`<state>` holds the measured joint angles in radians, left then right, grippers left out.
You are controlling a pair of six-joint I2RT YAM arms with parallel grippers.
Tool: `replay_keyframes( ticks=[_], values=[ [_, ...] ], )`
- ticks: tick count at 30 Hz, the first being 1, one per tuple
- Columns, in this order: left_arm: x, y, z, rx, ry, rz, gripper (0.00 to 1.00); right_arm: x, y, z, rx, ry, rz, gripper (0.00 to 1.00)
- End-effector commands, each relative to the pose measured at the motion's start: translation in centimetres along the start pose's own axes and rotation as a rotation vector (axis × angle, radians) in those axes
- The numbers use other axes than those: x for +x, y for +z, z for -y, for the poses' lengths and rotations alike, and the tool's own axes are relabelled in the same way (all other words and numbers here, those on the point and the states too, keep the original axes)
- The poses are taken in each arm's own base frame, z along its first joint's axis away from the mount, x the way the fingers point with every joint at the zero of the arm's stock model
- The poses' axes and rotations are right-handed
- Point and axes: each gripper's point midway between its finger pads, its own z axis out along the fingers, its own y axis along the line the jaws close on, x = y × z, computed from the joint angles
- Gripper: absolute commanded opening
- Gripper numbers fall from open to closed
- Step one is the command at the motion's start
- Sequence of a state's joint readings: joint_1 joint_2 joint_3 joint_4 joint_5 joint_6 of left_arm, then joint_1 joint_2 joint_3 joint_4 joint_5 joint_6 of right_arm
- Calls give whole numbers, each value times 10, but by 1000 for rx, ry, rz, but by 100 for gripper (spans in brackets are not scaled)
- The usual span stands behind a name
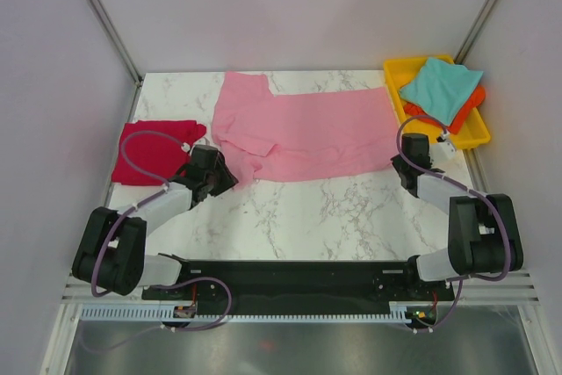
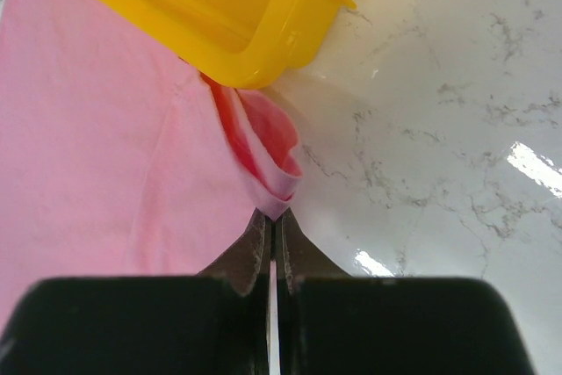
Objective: Fold and stack the t-shirts
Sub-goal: Fold the tshirt
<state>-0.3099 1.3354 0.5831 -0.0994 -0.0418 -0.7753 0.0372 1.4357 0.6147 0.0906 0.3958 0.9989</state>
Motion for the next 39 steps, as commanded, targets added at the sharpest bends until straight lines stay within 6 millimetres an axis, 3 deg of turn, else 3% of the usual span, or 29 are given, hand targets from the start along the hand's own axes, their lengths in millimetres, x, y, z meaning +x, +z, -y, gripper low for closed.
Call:
replay_keyframes(
  ticks=[1, 3, 6, 11, 15, 18, 22, 23, 24, 27, 32, 36, 39],
  values=[
    [-28, -2, 25, 76, 58, 80, 38, -3, 2, -8, -17, 4, 0, 0],
    [-29, 2, 28, 78, 66, 77, 30, -2, 2, -8, -15, 2, -3, 0],
    [-35, 10, 31, 66, 80, 73, 2, -3, 1, -8, -17, 5, 2, 0],
    [-41, 1, 12, -53, 97, 91, 2, -10, -4, -4, 4, 9, 28, 0],
    [-70, -34, -19, -221, 71, 253, 2, -21, -11, 0, 22, 27, 66, 0],
    [-86, -54, -30, -278, 38, 351, 2, -28, -18, 5, 28, 47, 100, 0],
    [-90, -62, -36, -305, 39, 377, 2, -30, -24, 9, 25, 57, 111, 0],
    [-87, -60, -36, -303, 56, 362, 6, -28, -24, 11, 25, 57, 105, 0],
    [-84, -58, -33, -286, 63, 345, 31, -25, -23, 12, 26, 55, 96, 0],
    [-80, -64, -43, -322, 31, 346, 74, -21, -24, 15, 29, 54, 83, 0],
    [-81, -86, -32, -216, -12, 395, 83, -20, -26, 15, 17, 60, 80, 0],
    [-51, -80, 1, -11, -11, 266, 84, -19, -26, 14, 13, 60, 74, 0],
    [-26, -67, 14, 88, -32, 179, 82, -18, -25, 14, 12, 59, 70, 0]
  ],
)
